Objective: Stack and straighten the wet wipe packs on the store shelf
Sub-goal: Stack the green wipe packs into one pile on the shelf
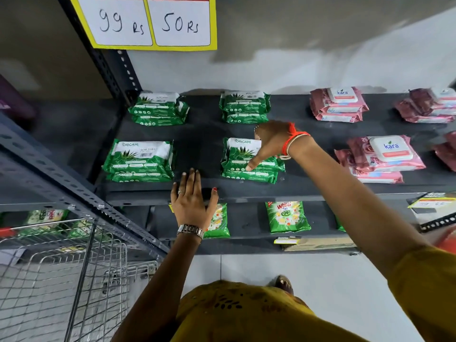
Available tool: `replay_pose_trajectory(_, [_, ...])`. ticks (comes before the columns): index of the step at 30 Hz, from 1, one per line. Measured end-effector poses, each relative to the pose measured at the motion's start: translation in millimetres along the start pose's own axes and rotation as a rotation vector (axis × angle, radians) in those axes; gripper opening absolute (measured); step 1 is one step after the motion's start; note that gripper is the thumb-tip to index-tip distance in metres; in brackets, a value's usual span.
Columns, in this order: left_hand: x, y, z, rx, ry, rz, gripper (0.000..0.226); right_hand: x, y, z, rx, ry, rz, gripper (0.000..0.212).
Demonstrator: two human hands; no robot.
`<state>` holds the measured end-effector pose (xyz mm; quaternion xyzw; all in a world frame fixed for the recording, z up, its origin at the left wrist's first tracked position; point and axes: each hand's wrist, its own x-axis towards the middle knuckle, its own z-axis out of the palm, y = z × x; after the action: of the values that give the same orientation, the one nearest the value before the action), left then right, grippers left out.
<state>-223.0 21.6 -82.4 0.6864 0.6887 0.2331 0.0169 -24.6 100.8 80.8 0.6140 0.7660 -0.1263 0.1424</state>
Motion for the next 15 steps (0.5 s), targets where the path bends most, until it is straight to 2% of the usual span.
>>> replay_pose_trajectory(2, [0.2, 0.4, -0.6, 0.001, -0.002, -0.002, 0.066, -1.8, -4.1, -0.5, 0.035, 0.023, 0.031, 0.089])
replay_pose_trajectory(5, [-1.0, -1.0, -0.1, 0.002, -0.005, -0.001, 0.067, 11.1, 12.9, 23.2, 0.150, 0.046, 0.048, 0.080])
replay_pose_trajectory(7, [-1.2, -0.9, 0.0, 0.008, -0.008, -0.002, 0.068, 15.9, 25.3, 38.2, 0.249, 0.073, 0.091, 0.093])
replay_pose_trajectory(9, [-0.6, 0.1, 0.2, -0.001, -0.015, -0.005, 0.070, 4.7, 22.3, 27.0, 0.262, 0.128, 0.037, 0.098])
replay_pose_trajectory(12, [0.0, 2.2, -3.9, -0.110, 0.030, -0.059, 0.072, -17.9, 22.1, 4.2, 0.345, 0.241, 0.030, 0.083])
replay_pose_trajectory(15, [0.2, 22.1, -16.2, -0.220, 0.176, -0.072, 0.064, -28.7, 58.5, 9.2, 0.462, 0.367, 0.134, 0.067])
